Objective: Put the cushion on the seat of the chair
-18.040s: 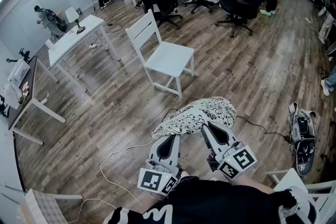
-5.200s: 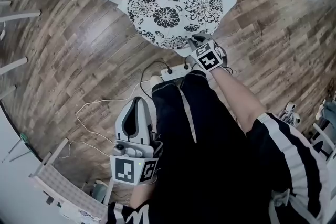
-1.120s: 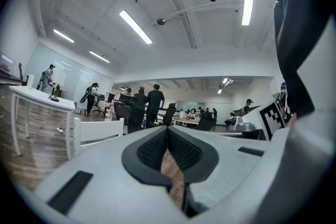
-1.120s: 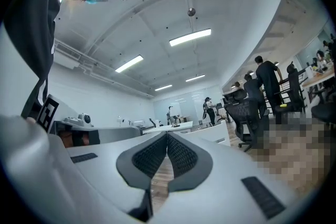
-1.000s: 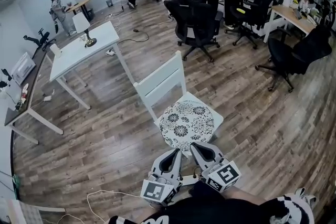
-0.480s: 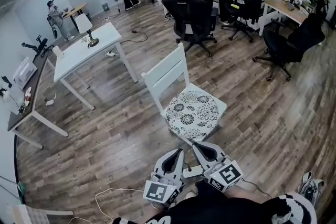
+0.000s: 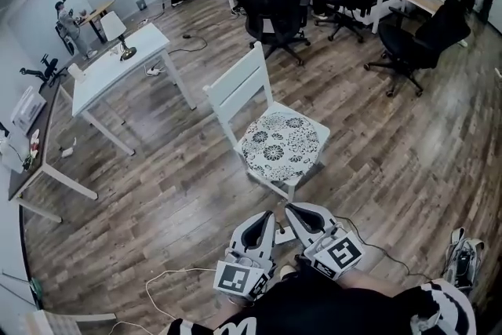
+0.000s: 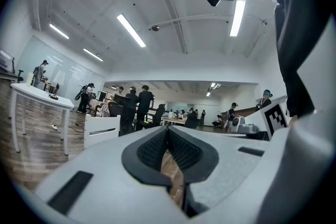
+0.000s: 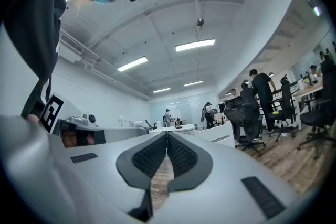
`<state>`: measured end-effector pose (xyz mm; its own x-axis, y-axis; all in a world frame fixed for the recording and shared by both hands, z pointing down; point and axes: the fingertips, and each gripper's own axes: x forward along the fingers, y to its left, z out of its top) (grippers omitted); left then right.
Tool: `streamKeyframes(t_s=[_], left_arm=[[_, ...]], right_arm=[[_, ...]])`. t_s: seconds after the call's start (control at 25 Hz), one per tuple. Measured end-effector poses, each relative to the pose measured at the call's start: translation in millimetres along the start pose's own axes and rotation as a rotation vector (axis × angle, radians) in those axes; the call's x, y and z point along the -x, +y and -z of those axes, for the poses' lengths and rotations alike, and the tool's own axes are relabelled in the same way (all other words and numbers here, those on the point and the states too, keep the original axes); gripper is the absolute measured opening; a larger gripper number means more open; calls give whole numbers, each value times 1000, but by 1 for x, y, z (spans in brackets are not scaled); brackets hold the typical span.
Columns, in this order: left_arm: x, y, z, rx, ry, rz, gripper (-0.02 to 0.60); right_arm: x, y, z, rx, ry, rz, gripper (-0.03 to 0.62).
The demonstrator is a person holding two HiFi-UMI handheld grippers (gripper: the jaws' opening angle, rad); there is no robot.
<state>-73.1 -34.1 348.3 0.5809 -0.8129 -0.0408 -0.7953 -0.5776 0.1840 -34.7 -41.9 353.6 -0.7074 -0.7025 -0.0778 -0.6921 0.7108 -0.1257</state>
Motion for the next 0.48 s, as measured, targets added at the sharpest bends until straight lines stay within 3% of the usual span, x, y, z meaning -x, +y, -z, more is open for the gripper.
streamKeyframes(t_s=[0.28, 0.48], left_arm=[[4, -24, -7, -32, -13, 41, 6], [5, -40, -13, -36, -35, 32, 6]], right_arm=[[20, 1, -14, 35, -27, 23, 20], [39, -2, -20, 33, -39, 32, 20]])
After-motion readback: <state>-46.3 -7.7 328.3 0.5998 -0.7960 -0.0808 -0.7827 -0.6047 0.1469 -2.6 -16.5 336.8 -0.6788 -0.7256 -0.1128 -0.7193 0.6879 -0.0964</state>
